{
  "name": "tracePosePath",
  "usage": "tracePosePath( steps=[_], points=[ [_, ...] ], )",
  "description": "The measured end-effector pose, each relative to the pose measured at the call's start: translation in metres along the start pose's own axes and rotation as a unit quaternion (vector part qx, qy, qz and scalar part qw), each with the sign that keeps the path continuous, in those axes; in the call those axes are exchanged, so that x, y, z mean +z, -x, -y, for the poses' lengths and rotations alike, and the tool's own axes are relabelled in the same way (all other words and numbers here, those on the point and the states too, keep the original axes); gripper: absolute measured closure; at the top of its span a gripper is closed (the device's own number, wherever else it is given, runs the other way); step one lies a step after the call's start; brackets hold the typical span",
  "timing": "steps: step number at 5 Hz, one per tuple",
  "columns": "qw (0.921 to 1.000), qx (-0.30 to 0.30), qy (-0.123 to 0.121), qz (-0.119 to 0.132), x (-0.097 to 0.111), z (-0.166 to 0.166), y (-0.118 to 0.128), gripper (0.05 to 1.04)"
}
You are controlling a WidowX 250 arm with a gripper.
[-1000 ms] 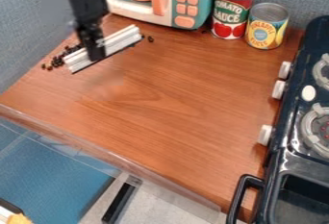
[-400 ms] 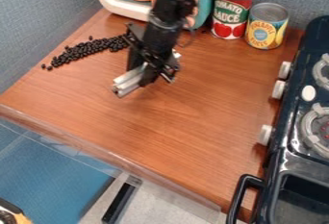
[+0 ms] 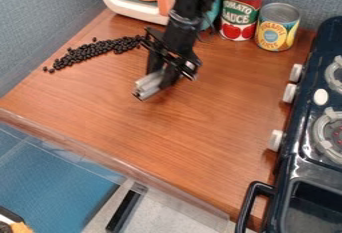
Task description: Sweep into pile
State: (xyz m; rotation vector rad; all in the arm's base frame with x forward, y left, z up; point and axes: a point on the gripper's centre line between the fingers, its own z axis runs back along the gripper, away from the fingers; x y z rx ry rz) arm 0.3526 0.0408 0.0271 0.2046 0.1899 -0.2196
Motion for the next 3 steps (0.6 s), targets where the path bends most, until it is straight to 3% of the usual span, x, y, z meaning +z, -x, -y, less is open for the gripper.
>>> tracePosePath(
  steps=[1,3],
  points=[
    [0.9969,0.026,0.073,-0.016,-0.014,-0.026,-0.02,0.706],
    [0.995,0.061,0.079,0.001,-0.018,-0.043,-0.035,0.706]
  ],
)
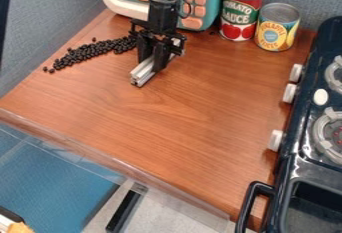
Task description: Sweep into pile
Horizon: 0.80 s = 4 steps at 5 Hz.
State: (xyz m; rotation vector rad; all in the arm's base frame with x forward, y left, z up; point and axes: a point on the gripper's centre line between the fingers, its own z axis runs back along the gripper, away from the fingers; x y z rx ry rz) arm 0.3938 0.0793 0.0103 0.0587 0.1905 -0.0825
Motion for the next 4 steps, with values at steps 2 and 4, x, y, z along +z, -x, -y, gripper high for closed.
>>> tracePosePath(
  steps=[2,4],
  points=[
    [0.9974,0.066,-0.009,0.028,0.001,-0.004,-0.001,0.706],
    [0.9907,0.13,0.007,0.041,0.003,-0.018,-0.013,0.706]
  ],
)
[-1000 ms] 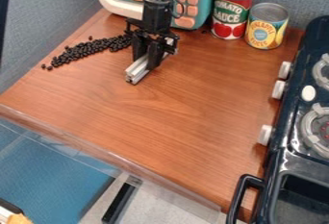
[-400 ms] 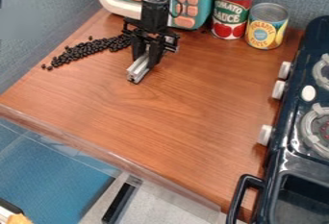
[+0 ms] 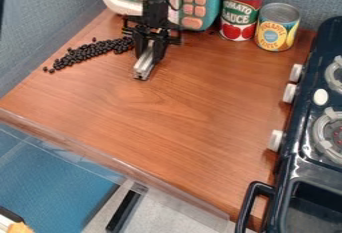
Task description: Sweep into pile
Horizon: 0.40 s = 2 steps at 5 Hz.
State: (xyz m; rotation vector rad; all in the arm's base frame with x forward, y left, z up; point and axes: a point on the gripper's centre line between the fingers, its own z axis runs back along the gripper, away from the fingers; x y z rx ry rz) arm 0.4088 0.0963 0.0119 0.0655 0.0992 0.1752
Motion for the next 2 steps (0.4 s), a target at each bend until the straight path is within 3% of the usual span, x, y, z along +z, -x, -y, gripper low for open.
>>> tracePosePath(
  steps=[2],
  points=[
    [0.9992,0.037,0.009,0.011,0.0017,-0.0067,-0.0144,0.706]
  ],
)
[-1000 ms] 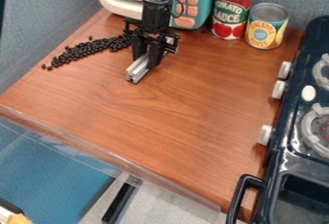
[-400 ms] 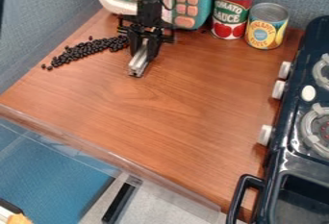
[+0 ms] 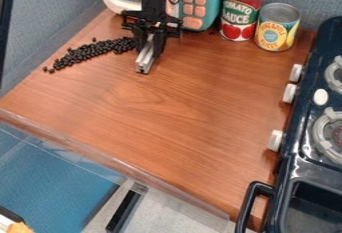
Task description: Sweep into pile
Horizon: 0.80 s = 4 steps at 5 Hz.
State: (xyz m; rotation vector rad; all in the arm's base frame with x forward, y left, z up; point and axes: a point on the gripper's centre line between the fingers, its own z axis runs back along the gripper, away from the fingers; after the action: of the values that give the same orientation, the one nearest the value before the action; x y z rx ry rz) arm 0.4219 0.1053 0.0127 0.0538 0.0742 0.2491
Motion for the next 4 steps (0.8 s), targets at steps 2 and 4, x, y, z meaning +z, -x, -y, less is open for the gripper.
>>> tracePosePath(
  steps=[2,4],
  points=[
    [0.9966,0.079,0.02,0.012,-0.003,-0.014,0.008,0.706],
    [0.9943,0.103,0.027,0.009,-0.004,-0.033,0.016,0.706]
  ],
)
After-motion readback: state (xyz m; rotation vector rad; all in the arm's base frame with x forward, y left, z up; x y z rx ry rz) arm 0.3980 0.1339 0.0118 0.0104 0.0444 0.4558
